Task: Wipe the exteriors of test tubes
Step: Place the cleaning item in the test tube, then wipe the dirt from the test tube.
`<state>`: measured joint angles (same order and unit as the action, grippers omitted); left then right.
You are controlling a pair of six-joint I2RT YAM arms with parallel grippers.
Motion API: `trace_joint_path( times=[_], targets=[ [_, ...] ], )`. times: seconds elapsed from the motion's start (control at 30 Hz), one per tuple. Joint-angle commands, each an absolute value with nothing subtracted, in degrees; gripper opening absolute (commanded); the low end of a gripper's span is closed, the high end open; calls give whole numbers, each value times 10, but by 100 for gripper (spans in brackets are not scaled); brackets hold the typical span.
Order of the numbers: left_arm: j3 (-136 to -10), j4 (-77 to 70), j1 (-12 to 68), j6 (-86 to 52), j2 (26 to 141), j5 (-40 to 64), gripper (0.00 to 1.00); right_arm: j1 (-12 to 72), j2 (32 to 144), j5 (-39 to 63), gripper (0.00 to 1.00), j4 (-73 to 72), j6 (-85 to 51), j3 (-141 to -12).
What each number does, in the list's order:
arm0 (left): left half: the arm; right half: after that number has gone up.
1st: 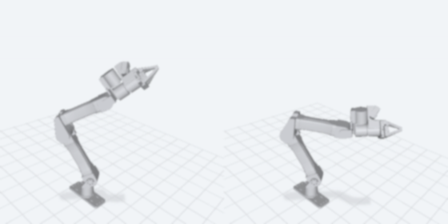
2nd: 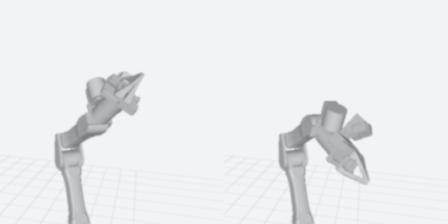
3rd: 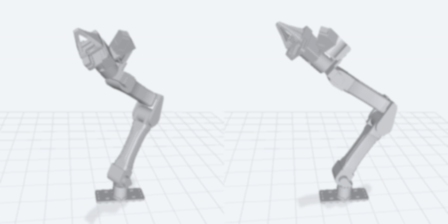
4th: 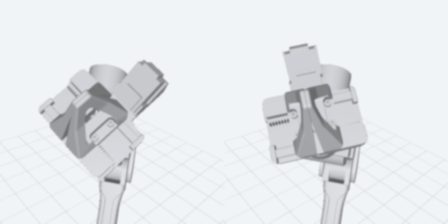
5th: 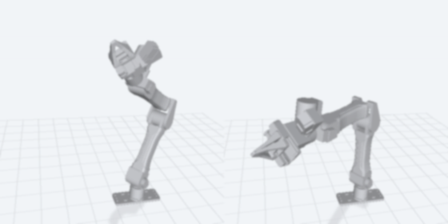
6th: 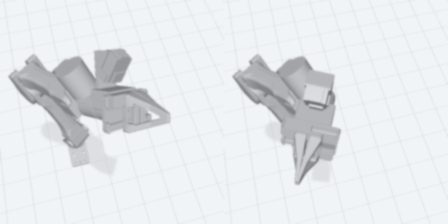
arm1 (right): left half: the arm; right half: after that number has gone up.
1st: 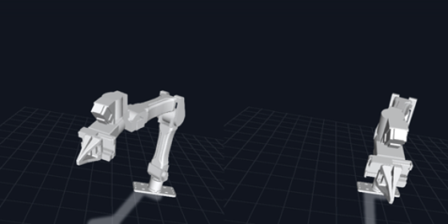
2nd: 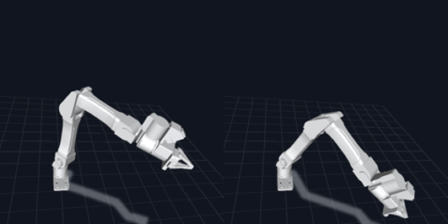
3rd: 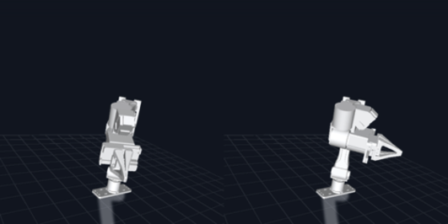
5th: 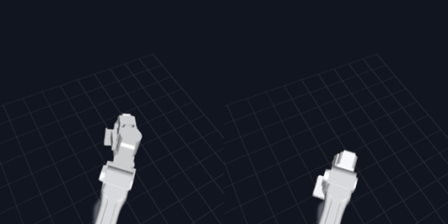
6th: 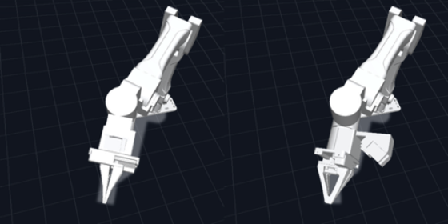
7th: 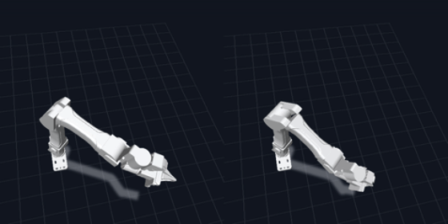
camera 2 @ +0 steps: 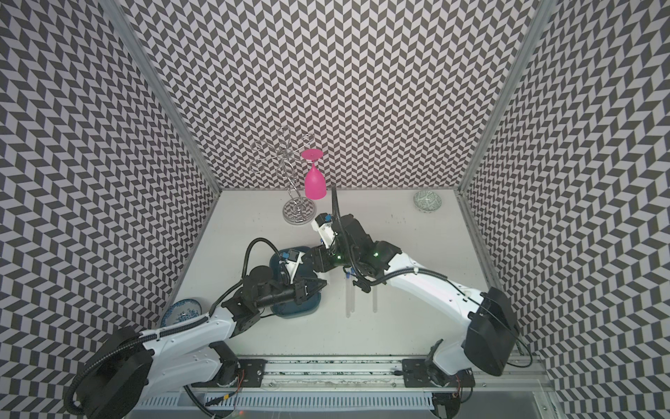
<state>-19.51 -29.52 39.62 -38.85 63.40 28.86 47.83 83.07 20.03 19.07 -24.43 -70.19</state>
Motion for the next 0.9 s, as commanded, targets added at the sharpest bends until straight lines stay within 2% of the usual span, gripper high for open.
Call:
trace_joint_path(
  times=[0.0, 0.2, 0.37, 0.6, 0.73, 0.87],
  targets=[
    [-204, -313, 397, -385, 630, 296, 7, 479, 793, 179, 50, 153, -238, -710],
    [-202, -314, 397, -386, 628, 292, 7, 478, 760, 134, 52, 168, -245, -704],
    [-204, -314, 397, -385, 628, 292, 7, 478, 734, 108, 52, 171, -277, -641],
    [-202, -311, 397, -385, 627, 293, 8, 478, 715, 167, 52, 7, -350, -513],
    [-201, -308, 396, -385, 622, 291, 8, 478, 735, 185, 52, -41, -367, -494],
    [-200, -308, 397, -385, 622, 289, 8, 478, 765, 195, 45, -55, -361, -498]
  ],
)
